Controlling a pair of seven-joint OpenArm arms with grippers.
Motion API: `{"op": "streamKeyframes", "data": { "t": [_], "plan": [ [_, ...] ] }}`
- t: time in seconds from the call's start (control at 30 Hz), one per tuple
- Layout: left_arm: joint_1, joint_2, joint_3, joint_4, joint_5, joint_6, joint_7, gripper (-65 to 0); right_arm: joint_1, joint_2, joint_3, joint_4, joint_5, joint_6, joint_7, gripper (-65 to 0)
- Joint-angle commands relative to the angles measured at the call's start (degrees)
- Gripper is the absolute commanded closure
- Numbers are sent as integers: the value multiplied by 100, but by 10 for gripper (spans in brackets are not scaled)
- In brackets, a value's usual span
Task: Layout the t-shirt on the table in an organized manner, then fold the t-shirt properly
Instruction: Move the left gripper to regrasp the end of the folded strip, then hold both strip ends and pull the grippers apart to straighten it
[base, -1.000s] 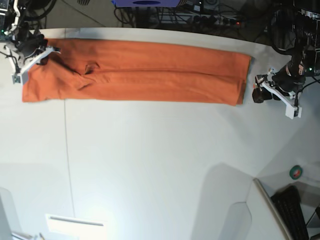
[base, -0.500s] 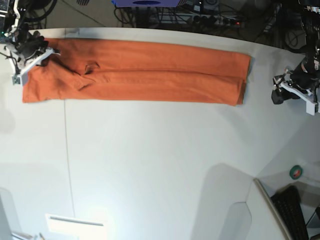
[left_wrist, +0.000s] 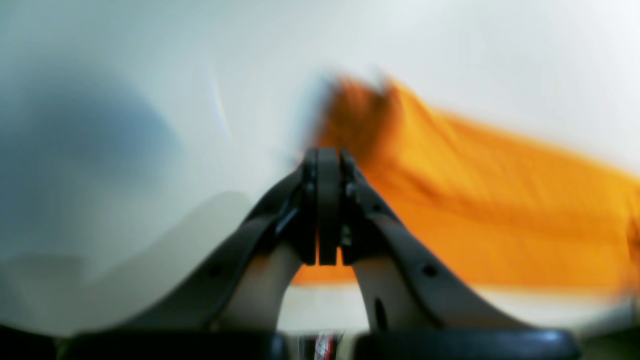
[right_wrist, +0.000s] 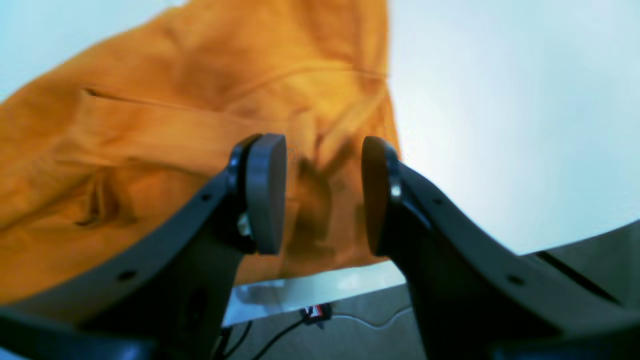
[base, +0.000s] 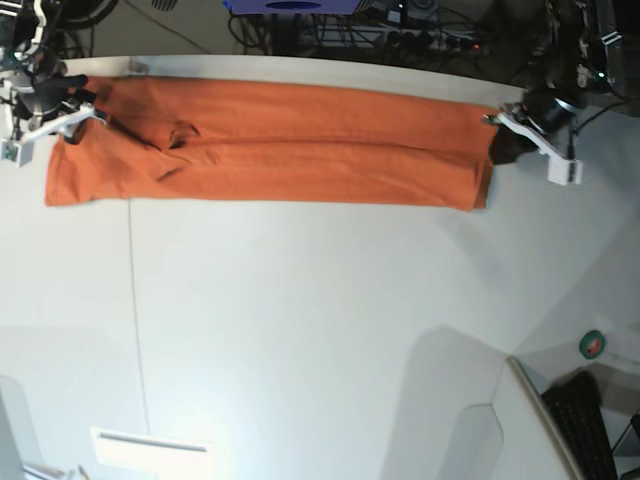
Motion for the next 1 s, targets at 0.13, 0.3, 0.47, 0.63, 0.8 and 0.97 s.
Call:
{"op": "streamKeyframes", "data": {
  "t": [0.13, 0.3, 0.47, 0.63, 0.8, 0.97],
  "plan": [
    [-107, 670, 791, 335, 1462, -77, -842, 0, 360, 112, 31, -102, -7, 13, 144, 0],
    [-512, 1056, 518, -113, 2182, -69, -904, 0, 835, 130, 31, -823, -16, 13, 136, 0],
    [-705, 1004, 184, -588, 2420, -60, -895, 0, 1116, 227, 31, -1755, -16, 417, 136, 0],
    [-898, 995, 88, -948, 2745, -60, -895, 0, 1327, 323, 40, -2458, -16, 452, 171, 0],
    [-1013, 1004, 132, -711, 2719, -60, -860, 0, 1362, 306, 40, -2195, -16, 417, 162, 0],
    [-608, 1030, 88, 494, 2710, -60, -491, 0, 1107, 315, 40, -1518, -16, 83, 162, 0]
  ]
}}
